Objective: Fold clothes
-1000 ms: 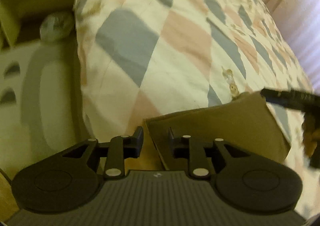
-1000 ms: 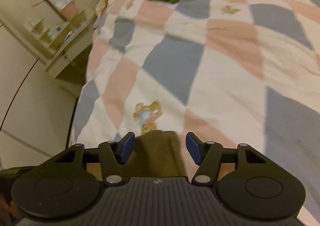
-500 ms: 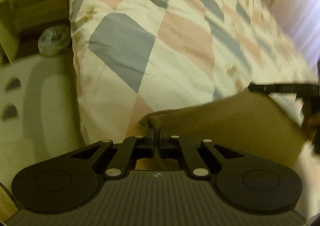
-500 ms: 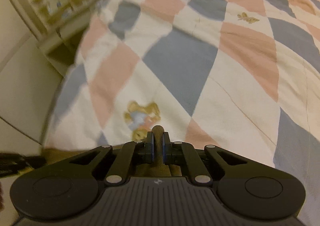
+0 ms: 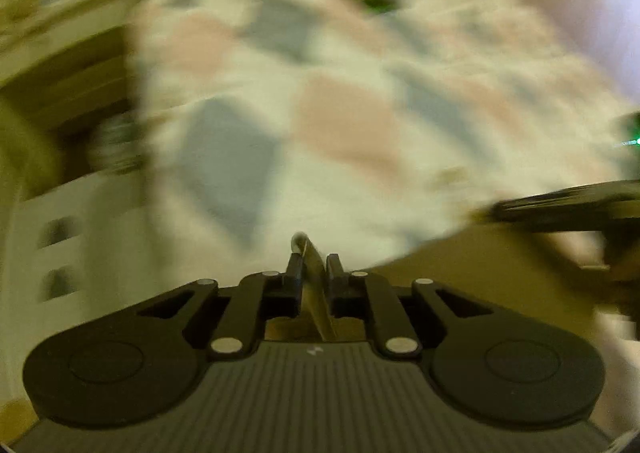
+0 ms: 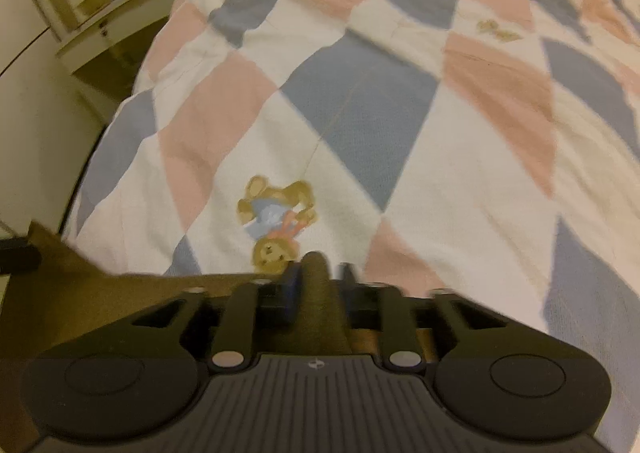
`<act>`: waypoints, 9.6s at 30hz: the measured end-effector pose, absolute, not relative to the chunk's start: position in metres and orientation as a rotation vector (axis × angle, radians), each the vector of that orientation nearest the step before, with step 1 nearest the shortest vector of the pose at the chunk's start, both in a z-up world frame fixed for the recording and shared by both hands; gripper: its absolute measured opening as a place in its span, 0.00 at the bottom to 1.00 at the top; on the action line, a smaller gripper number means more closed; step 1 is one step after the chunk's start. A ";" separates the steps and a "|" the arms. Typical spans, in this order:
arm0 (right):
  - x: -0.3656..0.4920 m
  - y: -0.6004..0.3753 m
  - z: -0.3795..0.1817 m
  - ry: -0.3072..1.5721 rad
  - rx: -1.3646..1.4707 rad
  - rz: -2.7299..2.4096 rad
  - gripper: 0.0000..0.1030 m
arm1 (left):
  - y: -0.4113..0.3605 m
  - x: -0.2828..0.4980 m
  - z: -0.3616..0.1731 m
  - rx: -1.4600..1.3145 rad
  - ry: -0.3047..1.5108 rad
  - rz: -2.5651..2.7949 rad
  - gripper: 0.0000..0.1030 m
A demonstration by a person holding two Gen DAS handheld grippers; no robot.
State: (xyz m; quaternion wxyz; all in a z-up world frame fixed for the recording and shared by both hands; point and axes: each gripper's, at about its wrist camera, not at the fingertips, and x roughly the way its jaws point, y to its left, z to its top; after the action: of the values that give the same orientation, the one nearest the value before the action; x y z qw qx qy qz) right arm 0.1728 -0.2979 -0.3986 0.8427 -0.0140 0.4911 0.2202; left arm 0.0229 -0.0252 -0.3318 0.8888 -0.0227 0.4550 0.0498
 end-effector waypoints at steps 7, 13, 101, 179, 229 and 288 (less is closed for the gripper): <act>0.146 -0.335 -0.356 0.869 0.123 0.380 0.45 | -0.021 0.011 -0.316 -0.070 0.919 -0.002 0.11; 0.075 -0.338 -0.327 0.789 0.102 0.482 0.35 | -0.076 0.002 -0.326 -0.047 0.918 -0.267 0.12; -0.083 -0.285 -0.425 1.162 1.261 0.280 0.66 | 0.073 -0.149 -0.356 -1.112 1.067 -0.016 0.93; 0.124 -0.448 -0.454 1.346 1.045 0.795 0.64 | 0.030 -0.001 -0.442 -1.101 1.212 -0.253 0.21; -0.740 -0.481 -0.272 -0.599 1.620 -0.904 0.30 | -0.624 -0.358 -0.256 0.157 1.567 -1.977 0.13; -0.733 -0.456 -0.315 -0.526 1.556 -1.318 0.30 | -0.667 -0.322 -0.282 0.046 1.599 -1.631 0.56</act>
State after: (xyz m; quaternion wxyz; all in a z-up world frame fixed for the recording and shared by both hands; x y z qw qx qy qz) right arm -0.7332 -0.4563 -0.3155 0.4952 0.6419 -0.2169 -0.5437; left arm -0.3217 -0.6672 -0.2816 0.4158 0.0182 0.6366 -0.6493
